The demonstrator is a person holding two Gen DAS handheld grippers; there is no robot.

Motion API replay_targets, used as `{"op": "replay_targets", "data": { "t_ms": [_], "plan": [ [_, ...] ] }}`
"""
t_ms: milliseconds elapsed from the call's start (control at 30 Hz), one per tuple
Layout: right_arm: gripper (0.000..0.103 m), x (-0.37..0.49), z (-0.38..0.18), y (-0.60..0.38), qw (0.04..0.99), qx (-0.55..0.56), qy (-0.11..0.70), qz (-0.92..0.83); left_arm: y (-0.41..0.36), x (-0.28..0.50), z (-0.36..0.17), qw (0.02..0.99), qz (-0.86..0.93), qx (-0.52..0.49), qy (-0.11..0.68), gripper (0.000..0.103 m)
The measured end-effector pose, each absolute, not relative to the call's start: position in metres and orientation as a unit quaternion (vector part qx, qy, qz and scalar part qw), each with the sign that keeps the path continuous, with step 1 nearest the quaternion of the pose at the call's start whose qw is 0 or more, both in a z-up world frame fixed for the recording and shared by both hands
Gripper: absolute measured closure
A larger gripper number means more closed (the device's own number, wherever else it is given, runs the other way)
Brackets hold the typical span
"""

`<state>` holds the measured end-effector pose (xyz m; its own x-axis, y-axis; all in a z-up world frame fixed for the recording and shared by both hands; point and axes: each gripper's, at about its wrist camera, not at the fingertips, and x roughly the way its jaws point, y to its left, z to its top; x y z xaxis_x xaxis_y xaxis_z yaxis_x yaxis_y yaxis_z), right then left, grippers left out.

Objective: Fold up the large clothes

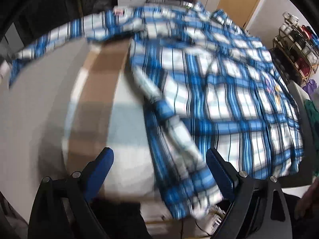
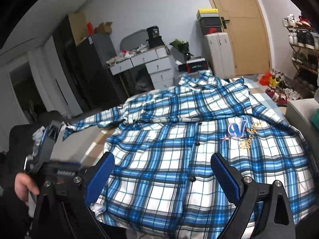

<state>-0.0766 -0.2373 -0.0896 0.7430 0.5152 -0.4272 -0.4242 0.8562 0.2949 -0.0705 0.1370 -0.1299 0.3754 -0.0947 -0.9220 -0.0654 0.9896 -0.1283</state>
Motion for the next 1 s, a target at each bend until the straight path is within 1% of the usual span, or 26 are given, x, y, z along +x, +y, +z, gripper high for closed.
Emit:
{"op": "replay_targets", "data": {
  "t_ms": [67, 133, 200, 333, 367, 433, 500, 533, 567, 600, 633, 700, 1000],
  "plan": [
    [0.005, -0.072, -0.091, -0.241, 0.928, 0.097, 0.256, 0.254, 0.128, -0.072, -0.143, 0.815, -0.021, -0.056, 0.576, 0.012],
    [0.005, -0.069, -0.094, -0.246, 0.925, 0.109, 0.262, 0.253, 0.122, -0.074, -0.145, 0.820, -0.034, -0.048, 0.569, 0.012],
    [0.005, -0.068, -0.096, -0.249, 0.922, 0.117, 0.267, 0.253, 0.119, -0.073, -0.144, 0.823, -0.051, -0.063, 0.562, 0.012],
    [0.005, -0.066, -0.101, -0.253, 0.919, 0.130, 0.276, 0.251, 0.111, -0.062, -0.157, 0.807, -0.032, -0.032, 0.589, 0.013],
    [0.005, -0.064, -0.102, -0.254, 0.917, 0.133, 0.281, 0.250, 0.111, -0.060, -0.160, 0.805, -0.027, -0.028, 0.592, 0.023],
    [0.005, -0.064, -0.104, -0.255, 0.916, 0.137, 0.285, 0.249, 0.107, -0.064, -0.158, 0.808, -0.027, -0.012, 0.589, 0.038],
    [0.005, -0.064, -0.105, -0.256, 0.915, 0.138, 0.287, 0.248, 0.108, -0.066, -0.155, 0.805, -0.034, -0.005, 0.592, 0.065],
    [0.005, -0.064, -0.105, -0.257, 0.915, 0.139, 0.287, 0.249, 0.112, -0.067, -0.154, 0.803, -0.043, -0.016, 0.595, 0.070],
    [0.005, -0.064, -0.105, -0.257, 0.915, 0.139, 0.286, 0.248, 0.116, -0.068, -0.154, 0.801, -0.039, -0.019, 0.598, 0.080],
    [0.005, -0.064, -0.106, -0.257, 0.915, 0.141, 0.286, 0.249, 0.120, -0.069, -0.154, 0.799, -0.034, -0.019, 0.600, 0.095],
    [0.005, -0.064, -0.106, -0.258, 0.914, 0.143, 0.286, 0.250, 0.125, -0.071, -0.154, 0.796, -0.037, -0.025, 0.604, 0.098],
    [0.005, -0.064, -0.107, -0.259, 0.913, 0.146, 0.289, 0.250, 0.135, -0.076, -0.151, 0.796, -0.028, -0.028, 0.603, 0.102],
    [0.005, -0.059, -0.109, -0.266, 0.906, 0.168, 0.304, 0.244, 0.153, -0.112, -0.149, 0.796, -0.016, -0.005, 0.606, 0.102]
  ]
}}
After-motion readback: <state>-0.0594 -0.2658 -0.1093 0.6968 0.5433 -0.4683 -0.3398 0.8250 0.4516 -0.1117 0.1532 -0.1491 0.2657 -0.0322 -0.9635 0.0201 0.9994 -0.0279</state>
